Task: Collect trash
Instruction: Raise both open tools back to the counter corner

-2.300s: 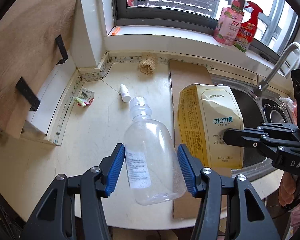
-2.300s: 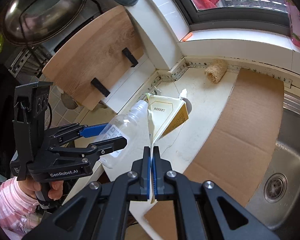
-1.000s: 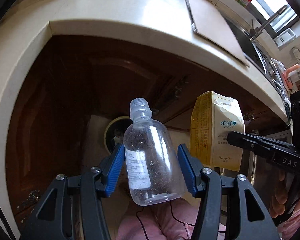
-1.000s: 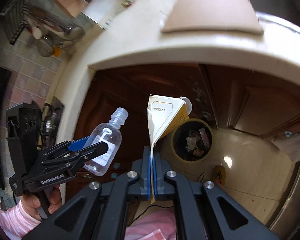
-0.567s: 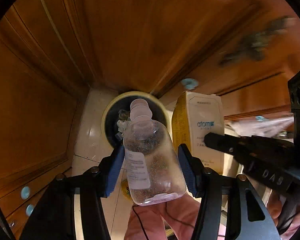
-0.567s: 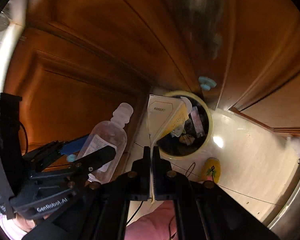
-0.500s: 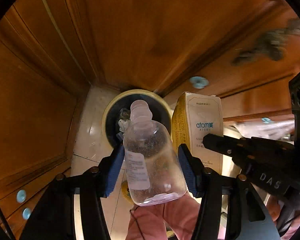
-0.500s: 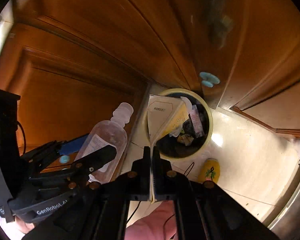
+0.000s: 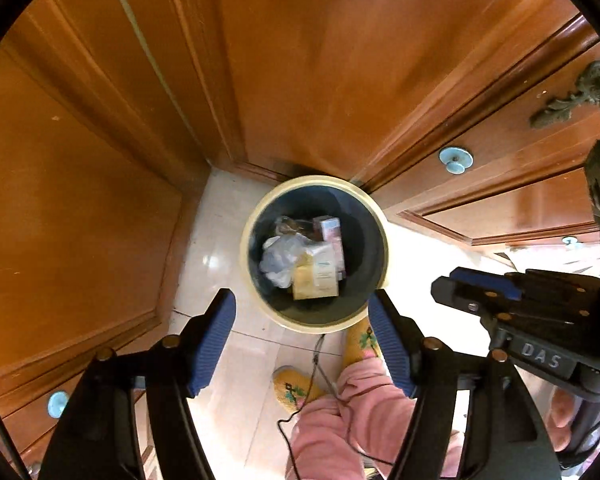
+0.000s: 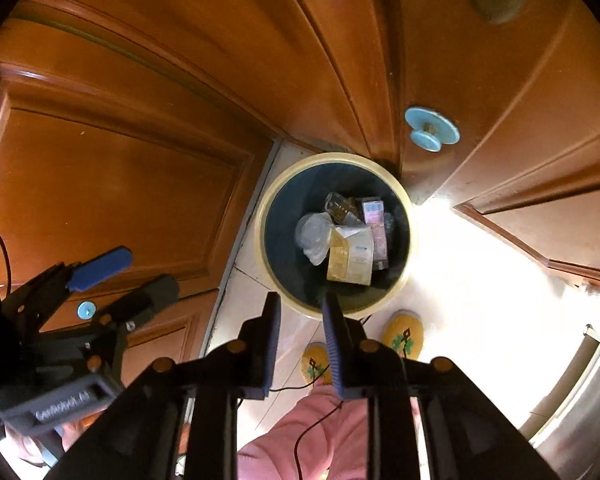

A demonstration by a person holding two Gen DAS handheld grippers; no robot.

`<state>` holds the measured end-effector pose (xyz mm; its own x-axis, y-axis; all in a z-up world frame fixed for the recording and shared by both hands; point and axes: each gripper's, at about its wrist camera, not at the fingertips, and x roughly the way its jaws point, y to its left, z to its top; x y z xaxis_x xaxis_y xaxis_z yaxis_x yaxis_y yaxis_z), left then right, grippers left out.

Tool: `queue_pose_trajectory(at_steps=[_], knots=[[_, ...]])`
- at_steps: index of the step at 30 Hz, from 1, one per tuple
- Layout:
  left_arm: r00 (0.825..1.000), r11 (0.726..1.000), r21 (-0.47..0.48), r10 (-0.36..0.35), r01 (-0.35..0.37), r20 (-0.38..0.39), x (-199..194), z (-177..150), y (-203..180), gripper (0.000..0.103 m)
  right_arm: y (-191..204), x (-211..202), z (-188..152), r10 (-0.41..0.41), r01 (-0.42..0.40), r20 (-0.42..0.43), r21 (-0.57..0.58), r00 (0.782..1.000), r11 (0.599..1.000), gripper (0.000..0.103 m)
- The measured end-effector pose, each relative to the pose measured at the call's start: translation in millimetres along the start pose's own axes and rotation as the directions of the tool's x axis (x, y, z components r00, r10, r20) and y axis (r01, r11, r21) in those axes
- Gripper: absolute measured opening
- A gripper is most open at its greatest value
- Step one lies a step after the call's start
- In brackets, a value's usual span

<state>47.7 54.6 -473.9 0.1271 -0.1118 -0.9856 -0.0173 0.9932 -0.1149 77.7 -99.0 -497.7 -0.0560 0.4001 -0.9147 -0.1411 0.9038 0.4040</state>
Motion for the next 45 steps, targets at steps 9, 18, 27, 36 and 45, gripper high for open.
queue_pose_trajectory(at_steps=[9,18,27,36,45], knots=[[0.999,1.000,-0.025,0.003,-0.001,0.046,-76.5,6.6,4.3,0.068,30.2,-63.3,-15.2,-0.007,0.007,0.029,-0.020,1.000,1.000,0.022],[0.994,1.000,0.003,-0.005,0.005,0.109,-175.6,4.0,-6.0,0.076,66.6,-148.8,-30.1,-0.003,0.008,0.089,-0.050,0.996,0.999,0.022],[0.974,0.999,0.049,-0.008,-0.003,0.226,-282.9,-5.8,-19.8,0.078,92.7,-233.5,-50.1,0.020,-0.009,0.200,-0.056,0.980,0.998,0.022],[0.927,0.997,0.076,-0.023,-0.006,0.374,-372.1,-13.1,-16.8,0.080,110.2,-317.3,-71.4,0.016,0.001,0.350,-0.046,0.937,0.999,0.022],[0.877,0.995,0.097,-0.045,-0.002,0.478,-428.3,-10.1,-20.9,0.082,110.1,-383.8,-85.4,0.045,-0.040,0.483,-0.020,0.875,0.999,0.022]])
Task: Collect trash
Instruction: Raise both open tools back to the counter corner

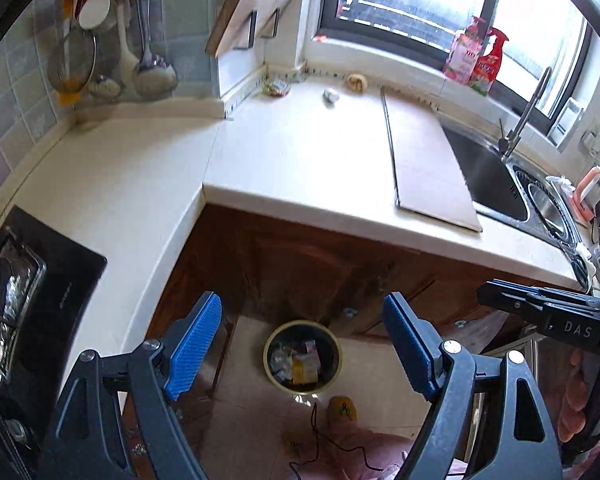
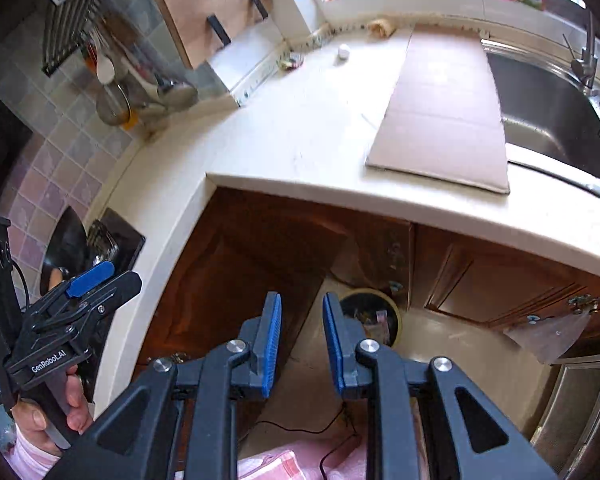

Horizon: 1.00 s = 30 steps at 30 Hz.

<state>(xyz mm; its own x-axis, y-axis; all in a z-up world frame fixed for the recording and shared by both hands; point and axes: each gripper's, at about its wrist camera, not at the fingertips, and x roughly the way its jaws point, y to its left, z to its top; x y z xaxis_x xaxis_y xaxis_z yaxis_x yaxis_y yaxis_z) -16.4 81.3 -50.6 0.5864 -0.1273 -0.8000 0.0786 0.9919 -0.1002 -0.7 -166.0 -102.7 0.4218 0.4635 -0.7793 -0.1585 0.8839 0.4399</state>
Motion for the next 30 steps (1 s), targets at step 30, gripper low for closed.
queue_pose_trajectory(at_steps=[30], knots=[[0.964,0.974,0.095,0.184,-0.205,0.194,47.1,253.7,-45.1,0.092,-31.5,-26.8,262.6,0.093,-0.073,0.156,-0.130,0.983,0.989,0.035]])
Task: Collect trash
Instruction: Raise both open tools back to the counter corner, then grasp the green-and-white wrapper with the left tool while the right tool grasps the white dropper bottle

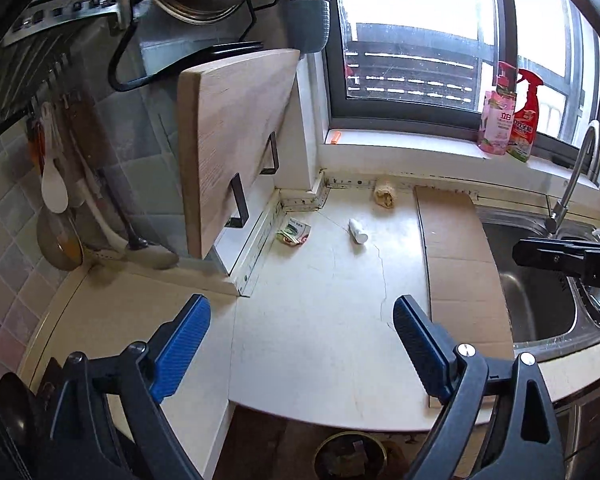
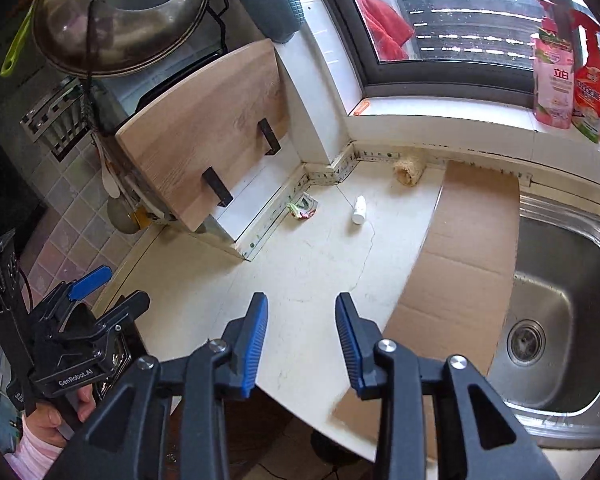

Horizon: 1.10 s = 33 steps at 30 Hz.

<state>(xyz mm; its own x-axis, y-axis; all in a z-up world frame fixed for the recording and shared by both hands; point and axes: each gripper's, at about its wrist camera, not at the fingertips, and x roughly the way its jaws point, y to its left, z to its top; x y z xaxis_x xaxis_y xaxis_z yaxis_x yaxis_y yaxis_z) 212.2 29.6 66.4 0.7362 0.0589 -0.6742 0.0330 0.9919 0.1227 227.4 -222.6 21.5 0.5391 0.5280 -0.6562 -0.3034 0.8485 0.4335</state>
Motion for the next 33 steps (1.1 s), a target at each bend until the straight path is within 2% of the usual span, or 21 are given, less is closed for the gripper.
queue_pose_trajectory(at_steps=[7,13,16,24,28,33], knots=[[0.998,0.999,0.002,0.041,-0.041,-0.038,83.9,57.5,-11.4,0.092,-34.6,63.9,72.2,0.019,-0.020,-0.051,-0.018,0.999,1.000,0.035],[0.992,0.997,-0.067,0.038,-0.046,-0.117,166.6,78.7,-13.3,0.090,-74.2,152.3,110.4,0.022,-0.017,-0.136,0.038,0.990,0.999,0.035],[0.987,0.994,-0.094,0.038,-0.053,-0.156,206.2,79.0,-15.8,0.083,-90.6,201.1,118.9,0.021,-0.008,-0.186,0.068,0.982,0.998,0.035],[0.973,0.992,-0.066,0.096,-0.112,-0.211,279.5,73.7,-20.1,0.068,-111.1,303.1,123.8,-0.011,0.043,-0.296,0.103,0.955,0.994,0.035],[0.968,0.991,-0.058,0.102,-0.118,-0.230,303.3,73.0,-17.4,0.067,-109.3,333.2,124.0,-0.040,0.069,-0.332,0.075,0.942,0.995,0.035],[0.963,0.989,-0.077,0.100,-0.123,-0.250,323.8,75.2,-10.7,0.067,-101.0,350.7,118.9,-0.080,0.089,-0.365,0.007,0.928,0.996,0.035]])
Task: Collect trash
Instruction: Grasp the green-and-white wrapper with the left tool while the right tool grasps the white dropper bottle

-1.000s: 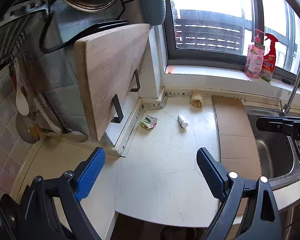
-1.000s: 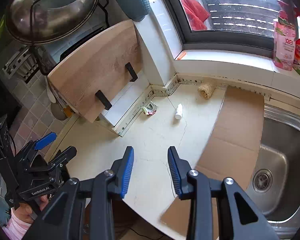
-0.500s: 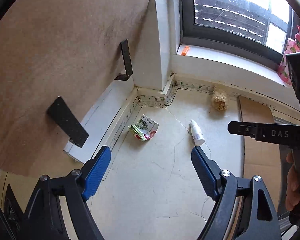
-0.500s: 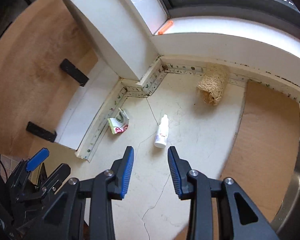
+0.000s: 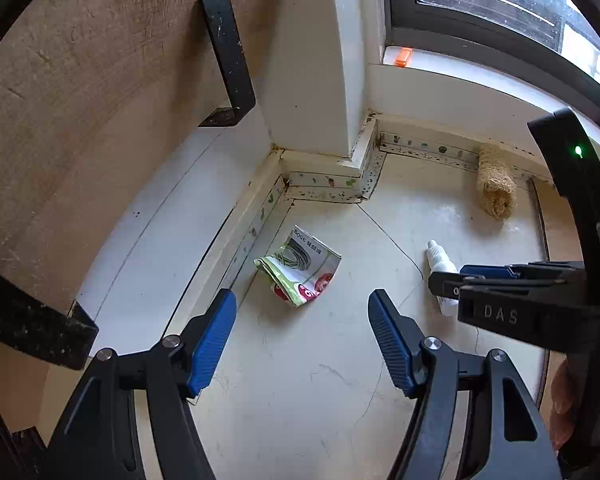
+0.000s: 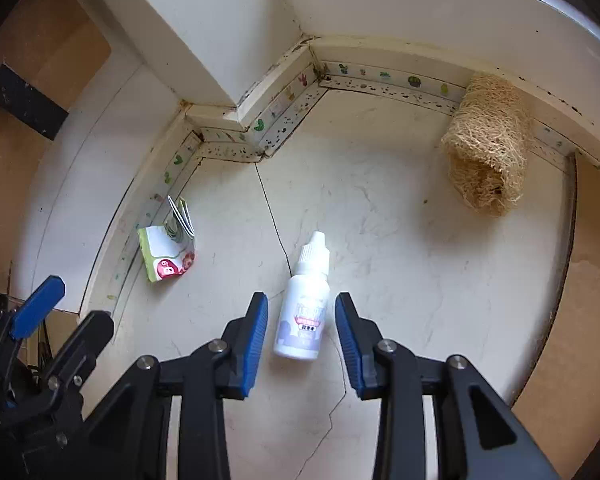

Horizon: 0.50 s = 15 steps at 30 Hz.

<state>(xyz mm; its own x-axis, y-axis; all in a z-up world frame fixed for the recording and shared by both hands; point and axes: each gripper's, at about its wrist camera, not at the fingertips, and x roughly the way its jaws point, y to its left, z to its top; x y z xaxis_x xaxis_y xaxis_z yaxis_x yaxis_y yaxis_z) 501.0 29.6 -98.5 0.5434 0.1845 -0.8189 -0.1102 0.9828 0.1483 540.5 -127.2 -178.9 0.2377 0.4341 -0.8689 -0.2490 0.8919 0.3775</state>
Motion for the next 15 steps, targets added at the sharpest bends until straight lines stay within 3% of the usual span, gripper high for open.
queue_pose_trajectory(at_steps=[3,8,15], knots=[[1.000,1.000,-0.009,0.000,0.000,-0.017,12.0,4.4,0.9,0.067,0.9,6.3,-2.7,-0.025,0.025,-0.010,-0.024,1.000,0.999,0.025],[0.999,0.999,-0.043,0.008,-0.010,-0.041,33.9,10.6,4.4,0.067,-2.0,1.1,-5.7,-0.057,0.059,0.029,-0.072,0.998,0.996,0.024],[0.995,0.993,-0.080,0.076,-0.081,-0.066,63.4,10.2,8.1,0.067,-19.7,-15.9,-7.7,-0.017,0.020,0.064,-0.046,0.998,0.999,0.024]])
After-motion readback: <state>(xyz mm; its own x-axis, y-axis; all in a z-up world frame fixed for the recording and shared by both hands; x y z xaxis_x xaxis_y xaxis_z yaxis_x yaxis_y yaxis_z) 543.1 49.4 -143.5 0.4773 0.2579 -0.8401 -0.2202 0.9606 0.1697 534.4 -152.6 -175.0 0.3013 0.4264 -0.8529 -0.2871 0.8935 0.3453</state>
